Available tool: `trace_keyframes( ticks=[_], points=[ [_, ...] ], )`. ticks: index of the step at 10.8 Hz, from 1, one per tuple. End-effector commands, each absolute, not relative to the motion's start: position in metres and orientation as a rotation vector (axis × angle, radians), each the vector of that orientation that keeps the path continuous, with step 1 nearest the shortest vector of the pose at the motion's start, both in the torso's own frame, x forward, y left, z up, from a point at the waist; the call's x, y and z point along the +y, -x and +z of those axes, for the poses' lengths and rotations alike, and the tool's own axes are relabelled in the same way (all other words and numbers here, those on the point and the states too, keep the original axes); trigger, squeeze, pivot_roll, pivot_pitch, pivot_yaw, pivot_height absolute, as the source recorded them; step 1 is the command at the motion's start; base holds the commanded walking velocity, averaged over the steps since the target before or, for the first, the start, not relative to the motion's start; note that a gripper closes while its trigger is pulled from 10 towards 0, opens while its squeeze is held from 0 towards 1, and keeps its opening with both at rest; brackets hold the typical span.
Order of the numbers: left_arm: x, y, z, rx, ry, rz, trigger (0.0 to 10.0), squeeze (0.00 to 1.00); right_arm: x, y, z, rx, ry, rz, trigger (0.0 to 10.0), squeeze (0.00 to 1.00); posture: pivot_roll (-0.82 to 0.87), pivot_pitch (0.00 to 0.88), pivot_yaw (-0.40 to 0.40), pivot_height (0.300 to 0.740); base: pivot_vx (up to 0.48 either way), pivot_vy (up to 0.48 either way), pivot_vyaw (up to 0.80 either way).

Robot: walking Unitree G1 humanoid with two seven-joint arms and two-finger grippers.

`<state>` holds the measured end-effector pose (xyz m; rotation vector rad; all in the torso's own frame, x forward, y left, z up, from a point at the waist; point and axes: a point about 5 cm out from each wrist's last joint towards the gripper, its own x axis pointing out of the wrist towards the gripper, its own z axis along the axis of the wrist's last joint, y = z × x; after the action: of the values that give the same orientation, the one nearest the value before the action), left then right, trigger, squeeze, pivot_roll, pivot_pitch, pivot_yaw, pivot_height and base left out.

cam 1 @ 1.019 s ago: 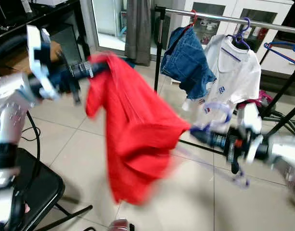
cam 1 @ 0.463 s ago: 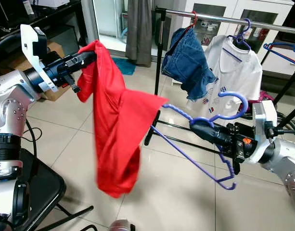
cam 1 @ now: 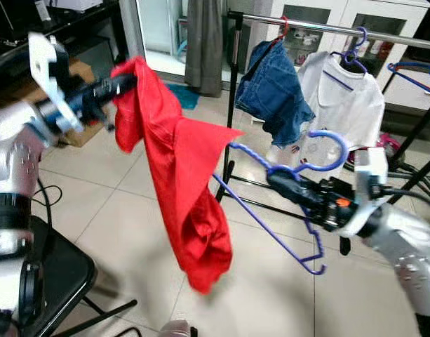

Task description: Hang hanger

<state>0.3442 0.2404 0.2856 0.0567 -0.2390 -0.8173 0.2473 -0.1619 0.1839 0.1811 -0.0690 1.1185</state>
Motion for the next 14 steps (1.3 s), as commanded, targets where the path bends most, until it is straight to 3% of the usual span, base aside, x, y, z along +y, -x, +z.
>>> trace_keyframes(
  ticks=[1, 7, 9, 14],
  points=[
    [0.241, -0.346, 0.306, -0.295, -0.088, -0.809, 0.0, 0.00, -0.154, -0.246, 0.186, -0.096, -0.126, 1.117, 10.0, 0.00, 0.19, 0.000, 0.055, 0.740, 0.000, 0.000, 0.00],
    [0.222, -0.366, 0.337, -0.285, -0.118, -0.844, 0.0, 0.00, -0.112, -0.239, 0.161, -0.133, -0.187, 1.038, 10.0, 0.00, 0.23, 0.007, 0.124, 0.740, 0.000, 0.000, 0.00],
    [0.219, -0.370, 0.343, -0.295, -0.108, -0.849, 0.0, 0.00, -0.097, -0.235, 0.147, -0.067, -0.047, 1.056, 10.0, 0.00, 0.23, 0.007, 0.131, 0.740, 0.000, 0.000, 0.00],
    [0.221, -0.368, 0.340, -0.299, -0.088, -0.854, 0.0, 0.00, -0.097, -0.265, 0.152, -0.082, -0.100, 0.749, 10.0, 0.00, 0.23, 0.005, 0.105, 0.740, 0.000, 0.000, 0.00]
  ],
)
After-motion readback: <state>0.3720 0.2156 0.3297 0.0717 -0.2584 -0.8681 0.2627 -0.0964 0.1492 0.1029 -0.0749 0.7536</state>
